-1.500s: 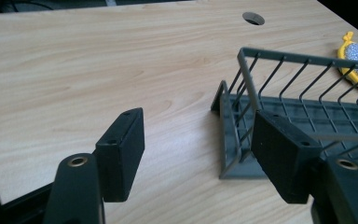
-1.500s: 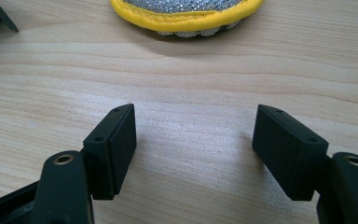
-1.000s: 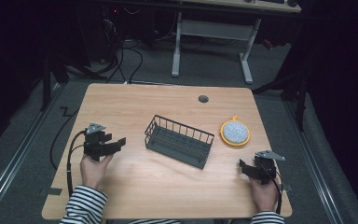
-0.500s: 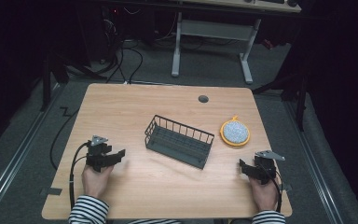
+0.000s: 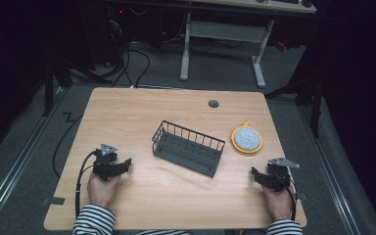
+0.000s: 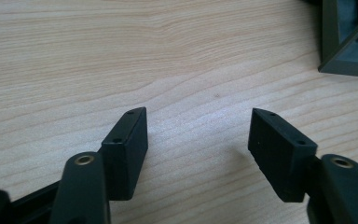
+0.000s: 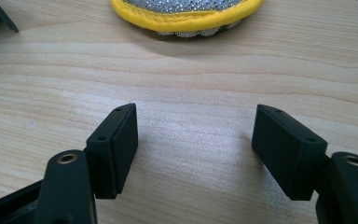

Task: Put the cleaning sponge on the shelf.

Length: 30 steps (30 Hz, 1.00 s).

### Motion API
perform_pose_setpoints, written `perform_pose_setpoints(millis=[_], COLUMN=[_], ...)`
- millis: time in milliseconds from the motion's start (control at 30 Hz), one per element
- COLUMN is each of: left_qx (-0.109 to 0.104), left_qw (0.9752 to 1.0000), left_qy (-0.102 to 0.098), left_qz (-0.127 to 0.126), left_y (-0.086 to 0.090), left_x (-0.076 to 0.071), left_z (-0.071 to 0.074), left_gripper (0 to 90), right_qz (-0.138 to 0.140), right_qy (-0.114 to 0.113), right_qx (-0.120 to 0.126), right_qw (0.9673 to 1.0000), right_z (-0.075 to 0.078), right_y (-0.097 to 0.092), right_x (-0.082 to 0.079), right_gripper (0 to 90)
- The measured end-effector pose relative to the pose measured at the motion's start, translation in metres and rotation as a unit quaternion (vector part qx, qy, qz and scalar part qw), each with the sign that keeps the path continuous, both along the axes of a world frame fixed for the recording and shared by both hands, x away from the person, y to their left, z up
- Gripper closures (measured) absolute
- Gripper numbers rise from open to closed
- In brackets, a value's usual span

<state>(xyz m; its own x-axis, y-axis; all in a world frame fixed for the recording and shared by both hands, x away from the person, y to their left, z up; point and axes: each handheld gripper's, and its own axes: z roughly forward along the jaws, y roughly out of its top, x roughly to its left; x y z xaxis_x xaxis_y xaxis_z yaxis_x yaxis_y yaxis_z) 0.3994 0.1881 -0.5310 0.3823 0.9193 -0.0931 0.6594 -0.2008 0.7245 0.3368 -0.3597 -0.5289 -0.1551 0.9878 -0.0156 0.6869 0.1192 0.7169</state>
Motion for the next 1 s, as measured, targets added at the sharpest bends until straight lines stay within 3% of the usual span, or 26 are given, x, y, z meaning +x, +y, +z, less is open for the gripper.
perform_pose_setpoints(millis=[167,200,400,533,667,1000], left_qx=[0.013,0.017,0.022,0.031,0.032,0.031], left_qw=[0.9997,0.9995,0.9994,0.9991,0.9991,0.9991], left_qy=[-0.021,-0.028,-0.028,-0.030,-0.029,-0.029], left_qz=[0.001,0.000,0.004,0.000,-0.001,-0.001], left_y=[-0.001,-0.001,-0.002,-0.004,-0.004,-0.005], left_x=[-0.001,-0.002,-0.002,-0.002,-0.002,-0.002], left_z=[-0.004,-0.005,-0.005,-0.005,-0.005,-0.005], left_gripper=[39.5,39.2,38.3,36.3,35.1,34.4], right_qz=[0.009,0.009,0.015,0.022,0.034,0.040], right_qy=[0.012,0.024,0.049,0.047,0.030,0.050], right_qx=[0.000,0.008,0.020,0.013,0.006,-0.001], right_qw=[0.9999,0.9997,0.9985,0.9986,0.9990,0.9980], right_z=[0.003,0.006,0.018,0.031,0.048,0.069], right_y=[-0.001,-0.003,-0.007,-0.007,-0.004,-0.005], right_x=[0.002,0.003,0.007,0.011,0.018,0.052], right_gripper=[39.0,42.7,48.5,49.8,51.5,52.4])
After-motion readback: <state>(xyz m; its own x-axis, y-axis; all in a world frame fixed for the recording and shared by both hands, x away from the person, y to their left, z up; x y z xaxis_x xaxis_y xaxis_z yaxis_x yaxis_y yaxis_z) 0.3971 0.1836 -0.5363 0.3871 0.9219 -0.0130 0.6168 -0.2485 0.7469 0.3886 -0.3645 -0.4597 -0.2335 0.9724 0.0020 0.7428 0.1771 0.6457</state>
